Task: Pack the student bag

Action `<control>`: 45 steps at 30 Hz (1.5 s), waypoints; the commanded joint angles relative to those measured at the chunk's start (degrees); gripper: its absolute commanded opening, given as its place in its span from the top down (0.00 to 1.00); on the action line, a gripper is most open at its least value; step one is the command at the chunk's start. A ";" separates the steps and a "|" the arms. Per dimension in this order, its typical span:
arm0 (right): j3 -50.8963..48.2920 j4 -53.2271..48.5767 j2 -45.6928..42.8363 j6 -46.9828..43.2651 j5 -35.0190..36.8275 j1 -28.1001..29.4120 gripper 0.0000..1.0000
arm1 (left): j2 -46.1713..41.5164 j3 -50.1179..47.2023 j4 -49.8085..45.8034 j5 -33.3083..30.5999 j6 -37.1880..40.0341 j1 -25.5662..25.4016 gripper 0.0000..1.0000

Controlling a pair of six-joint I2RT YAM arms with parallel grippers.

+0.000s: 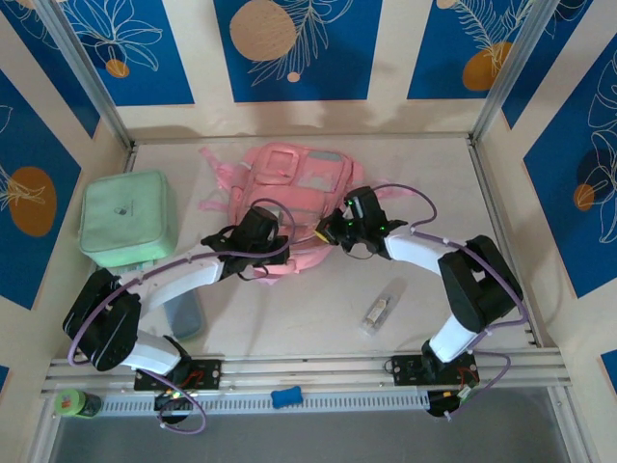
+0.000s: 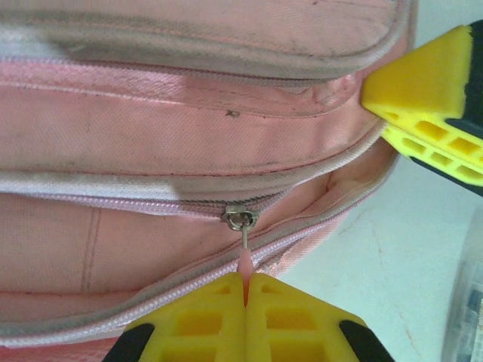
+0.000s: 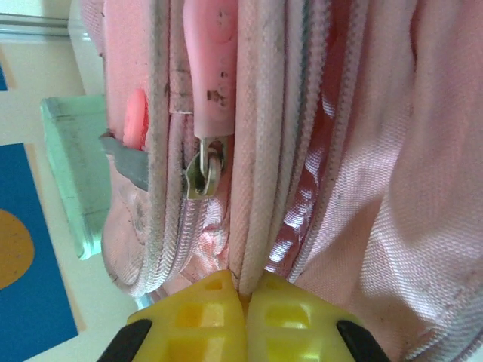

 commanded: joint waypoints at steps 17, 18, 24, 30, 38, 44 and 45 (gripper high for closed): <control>13.71 -9.77 4.79 -14.16 -22.83 -20.68 0.87 | 4.45 2.05 -5.22 1.27 1.43 -3.33 1.00; 13.12 -10.64 4.13 -13.79 -22.92 -20.17 0.77 | 4.84 2.39 -4.86 1.56 1.18 -3.40 1.00; 1.95 -4.96 -1.80 -7.01 -24.15 -15.90 0.46 | 4.33 2.00 -2.45 1.67 0.86 -3.51 1.00; -2.32 -0.51 -2.44 -2.04 -19.41 -5.98 0.36 | 4.88 2.19 -2.23 1.80 1.13 -3.56 1.00; 6.19 -4.58 2.92 -5.45 -7.09 2.31 0.37 | 4.27 1.59 -0.89 1.53 1.13 -3.55 1.00; 7.97 -8.34 4.04 -6.36 -2.68 1.79 0.71 | 2.90 1.32 -2.24 -1.50 1.48 -3.41 1.00; 8.06 -8.77 3.93 -6.40 -3.13 1.49 0.80 | 2.77 1.36 -2.66 -1.98 1.68 -3.30 1.00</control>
